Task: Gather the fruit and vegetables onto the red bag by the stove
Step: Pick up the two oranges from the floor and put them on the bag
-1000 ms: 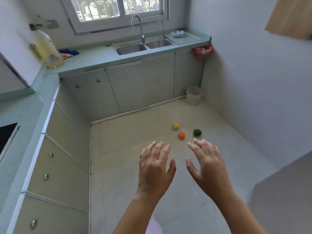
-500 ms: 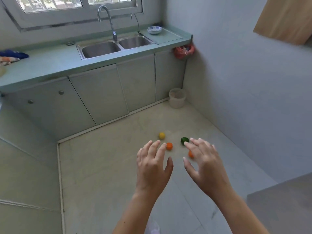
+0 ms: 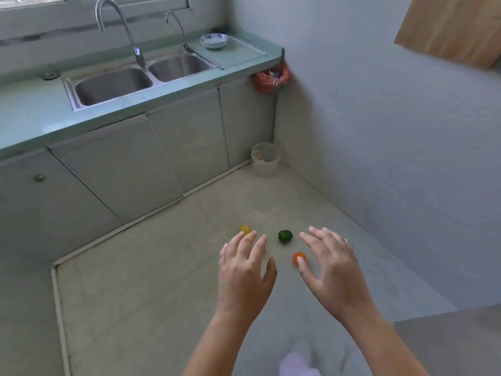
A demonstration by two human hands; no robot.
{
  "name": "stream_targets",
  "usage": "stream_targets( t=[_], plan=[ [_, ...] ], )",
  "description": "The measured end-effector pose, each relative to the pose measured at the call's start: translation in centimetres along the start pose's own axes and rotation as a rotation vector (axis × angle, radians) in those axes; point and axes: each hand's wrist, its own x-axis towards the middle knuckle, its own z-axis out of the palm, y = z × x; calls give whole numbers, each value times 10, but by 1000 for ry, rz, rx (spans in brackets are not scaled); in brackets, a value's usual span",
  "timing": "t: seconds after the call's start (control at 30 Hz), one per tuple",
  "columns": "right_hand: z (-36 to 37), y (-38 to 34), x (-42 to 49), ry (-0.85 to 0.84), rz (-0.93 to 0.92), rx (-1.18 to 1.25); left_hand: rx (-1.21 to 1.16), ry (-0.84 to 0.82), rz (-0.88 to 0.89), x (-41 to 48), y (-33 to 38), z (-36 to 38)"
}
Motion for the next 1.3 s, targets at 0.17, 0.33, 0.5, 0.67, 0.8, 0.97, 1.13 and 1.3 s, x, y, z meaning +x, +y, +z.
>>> stream_targets(
  t=[0.17,0.33,0.5,0.67,0.8,0.97,1.13,1.3],
  plan=[
    [15,57,50,-9,12,1,40,3,-9,46,6,51],
    [35,115,99,-21,0,22,71,-4,-31,97,16,105],
    [68,171,132,-23,0,17,90,-33,4,133,6,157],
    [124,219,148,-52,-20,-22,74,-114,-15,151,-26,215],
    [188,260,150,-106,2,-33,9,-161,13,150,-64,282],
    [280,320,145,-173,47,-25,-49,-249,17,134,-133,379],
    [381,384,141,-263,109,-35,-57,-313,-10,122,-209,477],
    [478,448,133,-324,152,-47,-9,-372,-31,116,-287,576]
  ],
)
